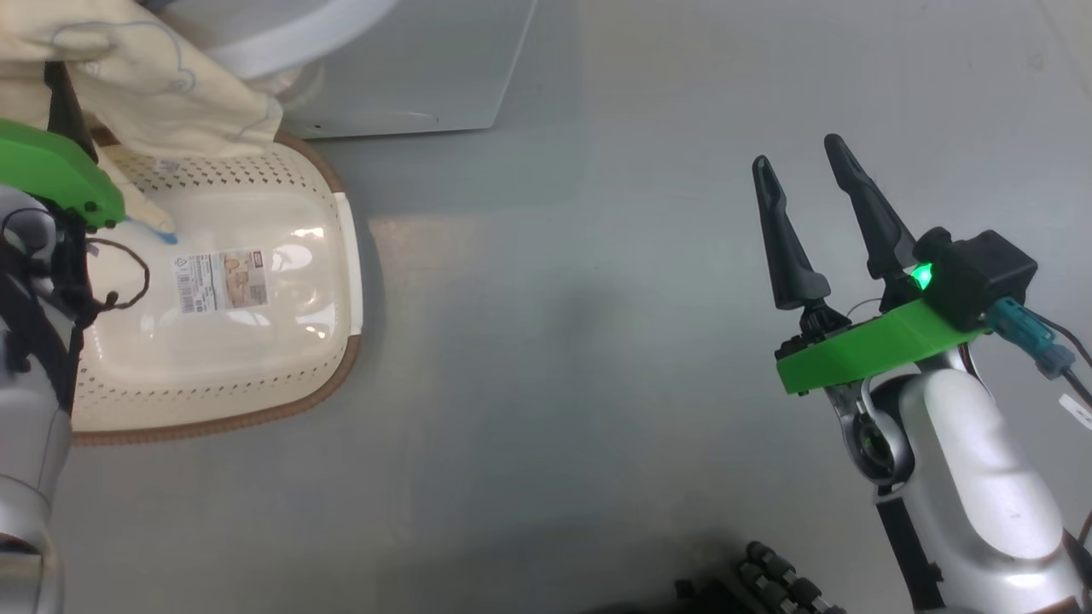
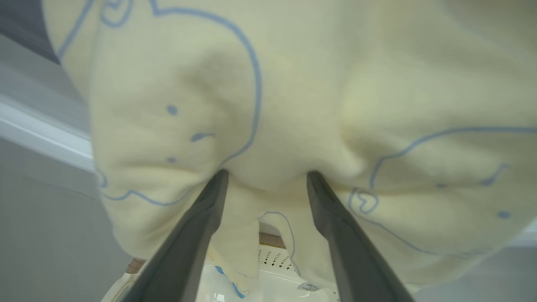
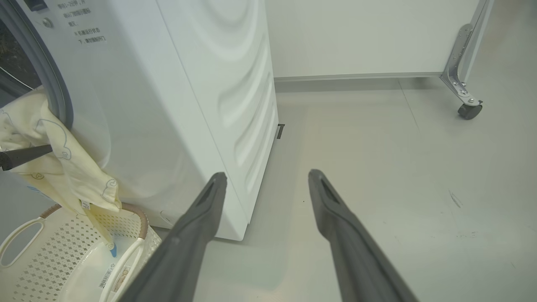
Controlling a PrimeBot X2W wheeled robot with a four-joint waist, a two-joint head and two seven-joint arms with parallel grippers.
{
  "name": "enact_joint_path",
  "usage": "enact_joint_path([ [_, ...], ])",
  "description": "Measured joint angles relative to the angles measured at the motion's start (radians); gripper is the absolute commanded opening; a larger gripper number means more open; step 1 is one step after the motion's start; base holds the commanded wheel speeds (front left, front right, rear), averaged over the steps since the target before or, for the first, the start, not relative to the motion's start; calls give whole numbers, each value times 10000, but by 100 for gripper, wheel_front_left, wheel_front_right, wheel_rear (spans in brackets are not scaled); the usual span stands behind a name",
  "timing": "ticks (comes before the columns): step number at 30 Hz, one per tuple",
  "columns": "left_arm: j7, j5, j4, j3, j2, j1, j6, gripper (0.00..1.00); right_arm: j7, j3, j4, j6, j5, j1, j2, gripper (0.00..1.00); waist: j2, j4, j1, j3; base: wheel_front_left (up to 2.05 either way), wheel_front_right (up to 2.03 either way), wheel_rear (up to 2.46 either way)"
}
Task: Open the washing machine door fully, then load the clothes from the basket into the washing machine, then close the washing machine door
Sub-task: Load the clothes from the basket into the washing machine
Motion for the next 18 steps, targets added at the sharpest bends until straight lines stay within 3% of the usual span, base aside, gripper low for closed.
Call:
enact_joint_path([
  [7, 0, -443, 31, -412, 13, -259, 0, 100, 0, 79, 12, 0, 82, -1, 0, 100, 0, -102, 0, 145, 0, 0, 0],
  [8, -2, -518, 21, -472, 23, -260, 0, 82, 2, 88, 13, 0, 86, -4, 2, 100, 0, -117, 0, 161, 0, 0, 0],
  [9, -2, -598, -2, -545, 44, -260, 0, 25, 0, 98, 15, 0, 88, -12, 2, 100, 0, -133, 0, 178, 0, 0, 0],
  [10, -2, -681, -38, -608, 69, -260, 0, 25, 2, 107, 17, 0, 88, -28, 2, 100, 0, -145, 0, 196, 0, 0, 0],
  [11, -2, -763, -77, -679, 96, -259, 0, 0, 2, 109, 19, 0, 88, -50, 2, 100, 0, -151, 0, 209, 0, 0, 0],
  [18, -25, -1018, -546, -1392, 295, -177, 0, 0, 0, 56, 69, 0, 88, -153, 2, 100, 0, -22, 0, 192, 0, 0, 0],
])
